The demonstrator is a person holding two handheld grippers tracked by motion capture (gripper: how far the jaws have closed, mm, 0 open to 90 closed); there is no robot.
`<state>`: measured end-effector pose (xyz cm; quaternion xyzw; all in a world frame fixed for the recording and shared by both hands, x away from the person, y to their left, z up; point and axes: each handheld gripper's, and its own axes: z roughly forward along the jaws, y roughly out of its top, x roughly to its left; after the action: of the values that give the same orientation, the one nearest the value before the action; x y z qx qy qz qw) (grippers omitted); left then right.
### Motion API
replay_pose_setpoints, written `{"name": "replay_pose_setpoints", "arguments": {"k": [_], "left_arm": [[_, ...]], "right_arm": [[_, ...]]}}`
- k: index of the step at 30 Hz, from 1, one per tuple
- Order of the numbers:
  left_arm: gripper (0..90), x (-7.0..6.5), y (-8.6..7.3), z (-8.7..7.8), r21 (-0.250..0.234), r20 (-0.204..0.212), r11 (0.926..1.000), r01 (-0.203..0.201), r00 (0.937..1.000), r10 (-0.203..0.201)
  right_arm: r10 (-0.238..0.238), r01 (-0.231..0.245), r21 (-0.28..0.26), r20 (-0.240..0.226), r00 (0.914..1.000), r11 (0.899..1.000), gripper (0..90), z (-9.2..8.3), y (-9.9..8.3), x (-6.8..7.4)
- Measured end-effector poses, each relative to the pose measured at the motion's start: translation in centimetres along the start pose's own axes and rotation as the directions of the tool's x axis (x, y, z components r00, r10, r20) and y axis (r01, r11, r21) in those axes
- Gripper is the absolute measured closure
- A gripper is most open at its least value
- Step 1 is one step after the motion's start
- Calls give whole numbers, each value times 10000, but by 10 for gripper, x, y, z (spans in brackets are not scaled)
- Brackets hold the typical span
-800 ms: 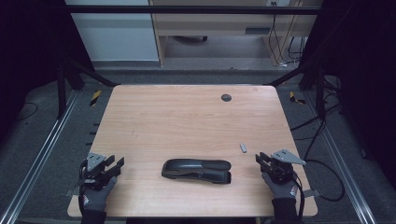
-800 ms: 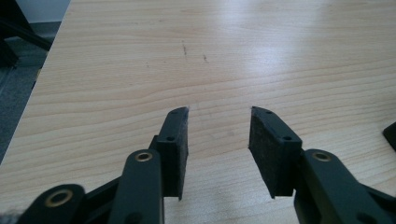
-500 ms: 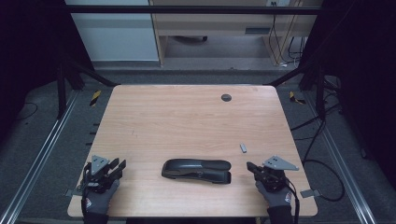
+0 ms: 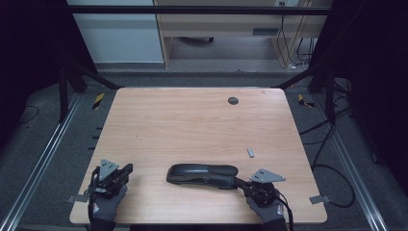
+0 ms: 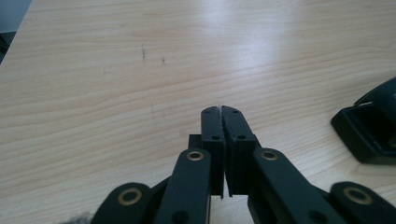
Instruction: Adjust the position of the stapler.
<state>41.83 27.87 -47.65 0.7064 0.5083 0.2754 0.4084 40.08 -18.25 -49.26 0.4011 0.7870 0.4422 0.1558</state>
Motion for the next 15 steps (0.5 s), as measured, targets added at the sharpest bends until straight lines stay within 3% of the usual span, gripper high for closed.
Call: {"name": "replay_pose_setpoints", "arguments": {"k": [8,15], "left_arm": [[899,-24,21,17,-66,531,9989,-469,9975,472],[899,-52,36,46,198,1096,9965,-807,9909,781]], "right_arm": [[190,-188,-58,274,9994,9998,900,7,3,-6],[202,-191,-178,647,9977,9997,900,6,3,-11]]}}
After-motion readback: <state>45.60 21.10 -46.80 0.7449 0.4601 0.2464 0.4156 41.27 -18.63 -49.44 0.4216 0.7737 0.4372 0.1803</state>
